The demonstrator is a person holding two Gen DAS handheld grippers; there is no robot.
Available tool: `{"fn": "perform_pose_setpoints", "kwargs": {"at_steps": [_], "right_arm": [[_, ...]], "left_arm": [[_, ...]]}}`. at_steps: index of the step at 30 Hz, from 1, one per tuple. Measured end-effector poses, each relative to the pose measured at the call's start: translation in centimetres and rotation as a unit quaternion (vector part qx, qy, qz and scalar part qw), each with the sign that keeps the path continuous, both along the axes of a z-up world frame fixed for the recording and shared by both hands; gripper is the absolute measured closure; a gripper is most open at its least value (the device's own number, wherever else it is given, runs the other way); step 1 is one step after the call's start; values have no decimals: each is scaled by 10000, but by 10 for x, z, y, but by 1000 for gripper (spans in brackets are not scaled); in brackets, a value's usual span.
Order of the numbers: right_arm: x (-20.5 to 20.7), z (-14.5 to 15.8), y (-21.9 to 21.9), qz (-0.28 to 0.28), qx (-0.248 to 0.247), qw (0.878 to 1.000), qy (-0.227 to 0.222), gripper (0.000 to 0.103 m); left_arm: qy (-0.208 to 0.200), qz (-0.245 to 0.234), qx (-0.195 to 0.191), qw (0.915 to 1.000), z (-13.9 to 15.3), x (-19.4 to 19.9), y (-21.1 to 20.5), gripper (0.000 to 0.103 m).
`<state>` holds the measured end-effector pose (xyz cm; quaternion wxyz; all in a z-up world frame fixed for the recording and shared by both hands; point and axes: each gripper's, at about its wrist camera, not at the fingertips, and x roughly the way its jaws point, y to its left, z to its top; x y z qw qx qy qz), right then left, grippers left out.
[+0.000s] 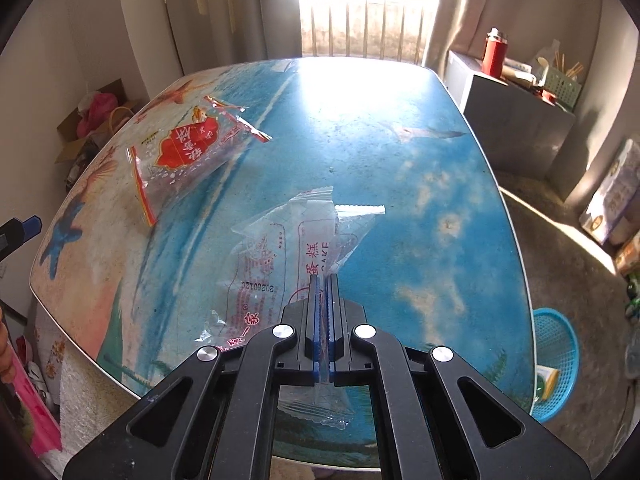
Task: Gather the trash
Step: 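Lower the left gripper onto the red-labelled snack bag while the right gripper holds the cake bag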
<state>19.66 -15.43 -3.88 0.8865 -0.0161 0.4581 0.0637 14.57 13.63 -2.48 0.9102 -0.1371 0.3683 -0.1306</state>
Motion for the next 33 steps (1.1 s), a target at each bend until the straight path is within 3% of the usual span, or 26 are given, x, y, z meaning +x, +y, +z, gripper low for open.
{"fn": "perform_pose_setpoints", "kwargs": {"at_steps": [8, 16, 26, 31, 33], "right_arm": [[3, -11, -19, -142, 309, 9994, 59, 102], [3, -16, -27, -64, 485, 9988, 96, 101], [5, -19, -32, 24, 635, 9979, 105, 100], [6, -19, -32, 53, 678, 9976, 91, 100], [6, -19, -31, 64, 679, 9976, 82, 99]], "left_arm": [[-388, -679, 324, 9964, 22, 49, -21, 6], [-188, -1399, 1055, 9844, 14, 120, -54, 6], [638, -1566, 1112, 9793, -31, 187, -66, 6], [1074, -1582, 1211, 9740, -51, 198, -67, 6], [1050, -1600, 1290, 9730, -52, 196, -70, 6]]}}
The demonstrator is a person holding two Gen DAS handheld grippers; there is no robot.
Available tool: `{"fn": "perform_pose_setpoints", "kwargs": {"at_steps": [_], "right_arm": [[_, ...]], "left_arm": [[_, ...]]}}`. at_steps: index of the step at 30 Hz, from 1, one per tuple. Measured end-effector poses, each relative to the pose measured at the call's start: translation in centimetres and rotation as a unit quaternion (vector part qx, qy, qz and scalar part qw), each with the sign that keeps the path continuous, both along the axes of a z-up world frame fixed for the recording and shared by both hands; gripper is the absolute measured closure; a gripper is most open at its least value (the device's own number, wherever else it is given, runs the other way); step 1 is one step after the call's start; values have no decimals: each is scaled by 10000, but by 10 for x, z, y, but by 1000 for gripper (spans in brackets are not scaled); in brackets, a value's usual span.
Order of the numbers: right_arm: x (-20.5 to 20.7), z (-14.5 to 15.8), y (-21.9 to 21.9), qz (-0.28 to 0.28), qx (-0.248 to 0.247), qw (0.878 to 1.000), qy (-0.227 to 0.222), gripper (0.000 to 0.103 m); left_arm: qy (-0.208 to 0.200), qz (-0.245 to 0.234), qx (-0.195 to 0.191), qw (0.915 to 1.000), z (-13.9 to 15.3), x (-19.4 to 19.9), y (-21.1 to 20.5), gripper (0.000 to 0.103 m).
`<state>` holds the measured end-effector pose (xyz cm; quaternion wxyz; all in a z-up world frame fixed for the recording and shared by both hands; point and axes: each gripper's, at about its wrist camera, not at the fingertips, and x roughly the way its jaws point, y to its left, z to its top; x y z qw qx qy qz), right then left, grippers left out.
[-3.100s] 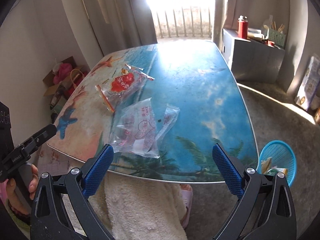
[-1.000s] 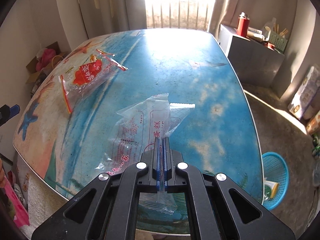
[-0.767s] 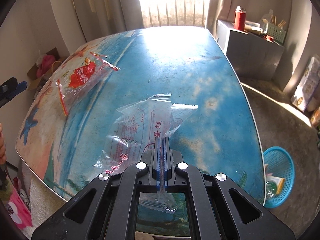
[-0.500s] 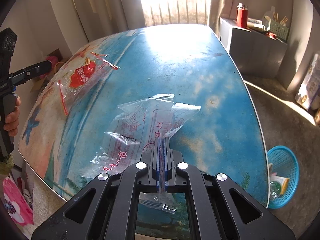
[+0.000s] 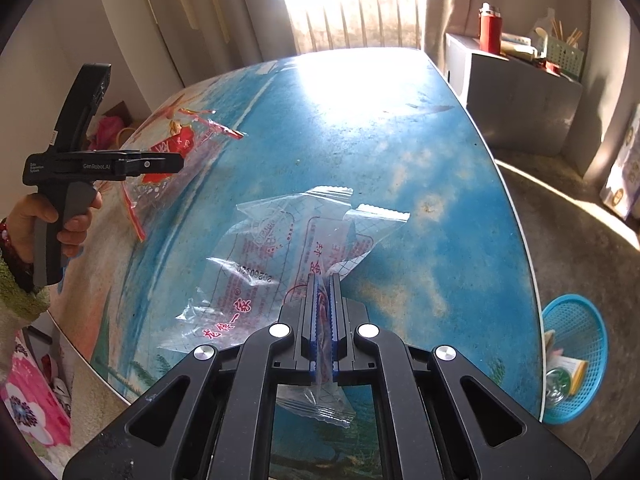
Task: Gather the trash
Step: 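Lower the left gripper onto the red-labelled snack bag while the right gripper holds the cake bag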
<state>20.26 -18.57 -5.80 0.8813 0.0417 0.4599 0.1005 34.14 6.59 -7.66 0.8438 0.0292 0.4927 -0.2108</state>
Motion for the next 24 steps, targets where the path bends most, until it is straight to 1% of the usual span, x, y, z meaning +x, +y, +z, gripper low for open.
{"fn": "perform_pose_setpoints", "kwargs": {"at_steps": [2, 7, 15, 17, 19, 21, 24], "right_arm": [[-1, 0, -1, 13, 10, 10000, -6, 99], [0, 0, -2, 42, -1, 10000, -12, 99], [0, 0, -1, 41, 3, 10000, -12, 98], [0, 0, -1, 39, 1, 10000, -8, 98], [-1, 0, -1, 44, -3, 10000, -4, 98], [-1, 0, -1, 58, -31, 10000, -5, 98], [-1, 1, 0, 91, -59, 9999, 6, 95]], "left_arm": [[3, -92, 93, 9999, 0, -3, -5, 6], [-88, -168, 635, 9978, -4, -14, -20, 6], [45, 61, 711, 9974, -4, -31, -19, 6], [39, 127, 721, 9973, -3, -39, -18, 10], [19, 189, 782, 9968, -2, -48, -17, 17], [20, 221, 804, 9965, -1, -57, -18, 21], [12, 296, 876, 9957, 1, -72, -15, 31]]}}
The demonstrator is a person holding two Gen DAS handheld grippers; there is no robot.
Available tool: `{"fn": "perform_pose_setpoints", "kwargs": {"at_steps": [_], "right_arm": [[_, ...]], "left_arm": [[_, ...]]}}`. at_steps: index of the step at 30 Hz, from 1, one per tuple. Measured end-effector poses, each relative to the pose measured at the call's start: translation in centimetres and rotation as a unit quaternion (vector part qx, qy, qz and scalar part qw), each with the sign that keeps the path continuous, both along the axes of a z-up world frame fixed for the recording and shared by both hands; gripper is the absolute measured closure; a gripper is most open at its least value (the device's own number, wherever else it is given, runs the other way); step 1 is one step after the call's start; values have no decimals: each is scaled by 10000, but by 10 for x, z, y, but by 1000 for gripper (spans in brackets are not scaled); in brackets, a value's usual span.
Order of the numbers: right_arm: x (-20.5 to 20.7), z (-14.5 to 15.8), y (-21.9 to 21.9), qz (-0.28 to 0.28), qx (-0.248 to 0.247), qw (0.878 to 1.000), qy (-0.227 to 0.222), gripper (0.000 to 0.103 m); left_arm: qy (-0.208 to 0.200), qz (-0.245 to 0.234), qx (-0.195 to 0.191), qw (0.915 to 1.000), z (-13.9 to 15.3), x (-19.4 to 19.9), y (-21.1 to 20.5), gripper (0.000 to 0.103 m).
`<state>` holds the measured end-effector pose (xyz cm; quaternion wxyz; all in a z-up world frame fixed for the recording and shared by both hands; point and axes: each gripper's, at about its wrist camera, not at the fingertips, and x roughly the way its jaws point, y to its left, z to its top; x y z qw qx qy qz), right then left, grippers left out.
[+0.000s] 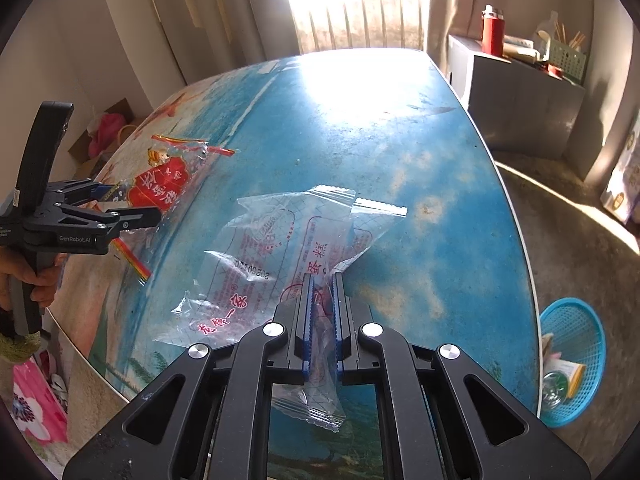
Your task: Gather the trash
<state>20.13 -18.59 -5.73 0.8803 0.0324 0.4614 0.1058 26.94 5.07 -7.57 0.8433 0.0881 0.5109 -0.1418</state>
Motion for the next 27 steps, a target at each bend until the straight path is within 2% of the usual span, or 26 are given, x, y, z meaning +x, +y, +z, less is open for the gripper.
{"fn": "perform_pose_setpoints", "kwargs": {"at_steps": [5, 9, 12, 15, 19, 23, 25, 27], "right_arm": [[1, 1, -1, 29, 54, 9999, 81, 91], [0, 6, -5, 29, 308, 9995, 95, 82], [-3, 12, -8, -16, 494, 9988, 64, 66], [-6, 18, -9, -34, 678, 9977, 43, 56], [-8, 24, -5, -32, 779, 9969, 51, 40], [-12, 31, 1, -131, 635, 9979, 44, 34], [-16, 31, -2, -302, 608, 9977, 61, 26], [-19, 28, -7, -555, 611, 9965, 123, 23]], "left_arm": [[-33, 197, -11, 9998, 1, -17, 5, 46], [-61, 340, -90, 9994, 3, -28, 11, 55], [-114, 413, -89, 9990, 3, -36, 13, 61], [-174, 473, -85, 9987, 2, -41, 14, 66], [-239, 529, -110, 9983, 2, -47, 15, 69], [-253, 586, -176, 9978, 2, -49, 18, 71], [-267, 591, -178, 9977, 2, -50, 18, 72], [-279, 592, -175, 9977, 2, -50, 17, 72]]}}
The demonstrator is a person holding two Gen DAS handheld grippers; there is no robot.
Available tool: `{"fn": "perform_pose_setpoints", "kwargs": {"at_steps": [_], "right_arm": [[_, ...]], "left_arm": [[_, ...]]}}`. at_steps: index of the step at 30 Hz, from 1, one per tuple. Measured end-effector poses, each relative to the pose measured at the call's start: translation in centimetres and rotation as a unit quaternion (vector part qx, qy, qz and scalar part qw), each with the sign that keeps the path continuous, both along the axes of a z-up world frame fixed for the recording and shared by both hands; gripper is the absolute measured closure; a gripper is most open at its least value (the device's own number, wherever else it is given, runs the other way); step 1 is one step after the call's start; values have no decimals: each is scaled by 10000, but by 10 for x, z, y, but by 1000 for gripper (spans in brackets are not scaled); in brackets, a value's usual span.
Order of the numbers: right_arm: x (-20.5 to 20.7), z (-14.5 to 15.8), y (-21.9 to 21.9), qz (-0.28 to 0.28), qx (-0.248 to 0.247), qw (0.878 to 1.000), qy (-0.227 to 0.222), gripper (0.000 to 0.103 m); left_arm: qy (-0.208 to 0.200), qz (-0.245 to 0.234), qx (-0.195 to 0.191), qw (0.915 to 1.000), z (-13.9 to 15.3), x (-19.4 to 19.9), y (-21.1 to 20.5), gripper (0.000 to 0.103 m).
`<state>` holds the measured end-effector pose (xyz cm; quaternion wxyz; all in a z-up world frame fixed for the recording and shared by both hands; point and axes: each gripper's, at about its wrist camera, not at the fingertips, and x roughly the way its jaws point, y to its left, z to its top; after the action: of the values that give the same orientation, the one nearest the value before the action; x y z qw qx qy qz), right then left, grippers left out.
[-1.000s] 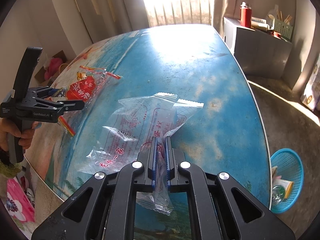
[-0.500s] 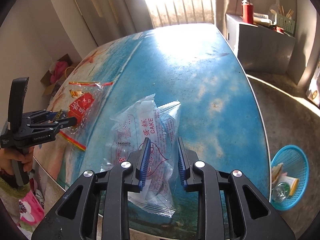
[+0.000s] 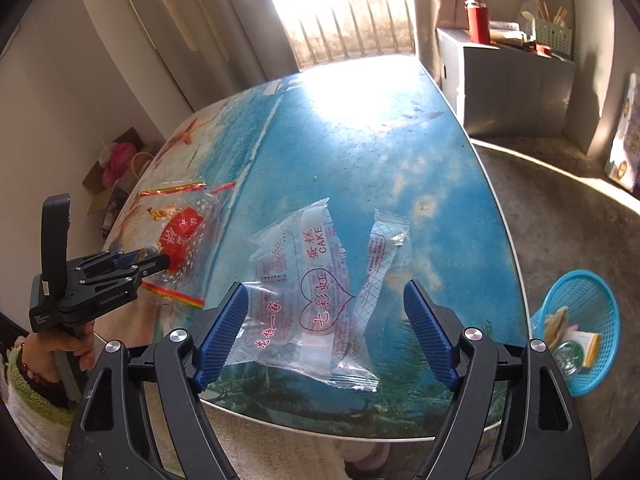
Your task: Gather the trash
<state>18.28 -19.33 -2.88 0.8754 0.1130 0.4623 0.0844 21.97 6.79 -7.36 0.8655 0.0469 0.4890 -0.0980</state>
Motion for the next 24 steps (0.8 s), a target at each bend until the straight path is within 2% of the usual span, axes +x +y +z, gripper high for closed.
{"fn": "perform_pose_setpoints", "kwargs": {"at_steps": [5, 8, 15, 24], "right_arm": [[2, -20, -18, -456, 267, 9977, 427, 23], [6, -28, -14, -374, 413, 9969, 559, 23], [12, -35, 22, -34, 133, 9985, 523, 24], [13, -40, 52, 153, -752, 9968, 224, 58]], "left_arm": [[-14, -11, -33, 10000, 0, -1, 1, 72], [-20, -24, -40, 10000, 0, -1, 2, 73], [-28, -19, -45, 10000, 0, -1, 2, 73], [-43, -52, 9, 10000, 0, -1, 2, 73]]}}
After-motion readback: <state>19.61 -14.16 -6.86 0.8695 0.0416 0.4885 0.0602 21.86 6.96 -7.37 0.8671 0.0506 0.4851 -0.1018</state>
